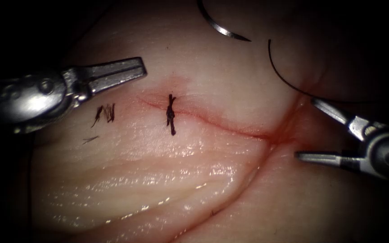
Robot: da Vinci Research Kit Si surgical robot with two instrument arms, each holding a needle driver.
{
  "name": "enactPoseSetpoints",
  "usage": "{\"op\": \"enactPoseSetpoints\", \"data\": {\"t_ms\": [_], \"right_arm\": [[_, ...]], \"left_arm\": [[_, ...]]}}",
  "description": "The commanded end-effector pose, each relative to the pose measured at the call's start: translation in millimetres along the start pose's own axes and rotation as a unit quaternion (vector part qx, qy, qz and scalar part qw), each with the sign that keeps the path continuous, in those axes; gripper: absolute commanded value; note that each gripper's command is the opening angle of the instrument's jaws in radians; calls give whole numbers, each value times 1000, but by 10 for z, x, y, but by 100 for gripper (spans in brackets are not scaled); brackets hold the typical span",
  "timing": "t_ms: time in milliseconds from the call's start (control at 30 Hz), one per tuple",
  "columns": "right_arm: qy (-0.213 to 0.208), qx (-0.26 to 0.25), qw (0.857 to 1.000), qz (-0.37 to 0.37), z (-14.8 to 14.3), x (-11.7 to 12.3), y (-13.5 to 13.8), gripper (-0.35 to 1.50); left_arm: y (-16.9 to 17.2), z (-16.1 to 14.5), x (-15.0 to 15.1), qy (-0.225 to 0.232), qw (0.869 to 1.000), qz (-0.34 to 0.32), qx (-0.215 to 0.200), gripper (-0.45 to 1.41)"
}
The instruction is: Wound Closure
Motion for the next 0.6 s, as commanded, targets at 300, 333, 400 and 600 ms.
{"op": "enactPoseSetpoints", "data": {"t_ms": [300, 333, 400, 600], "right_arm": [[-2, 10, 1000, 21, -4, -6, 1, 115], [-2, 10, 1000, 21, -5, -7, 1, 115], [-3, 11, 1000, 22, -8, -8, 3, 115], [-13, 8, 1000, 25, -13, -10, 6, 113]], "left_arm": [[-31, 86, -1, -147, 986, 63, 36, 66], [-32, 91, -3, -154, 985, 70, 37, 64], [-36, 102, -11, -173, 980, 89, 31, 57], [-38, 135, -48, -258, 955, 149, 5, 49]]}}
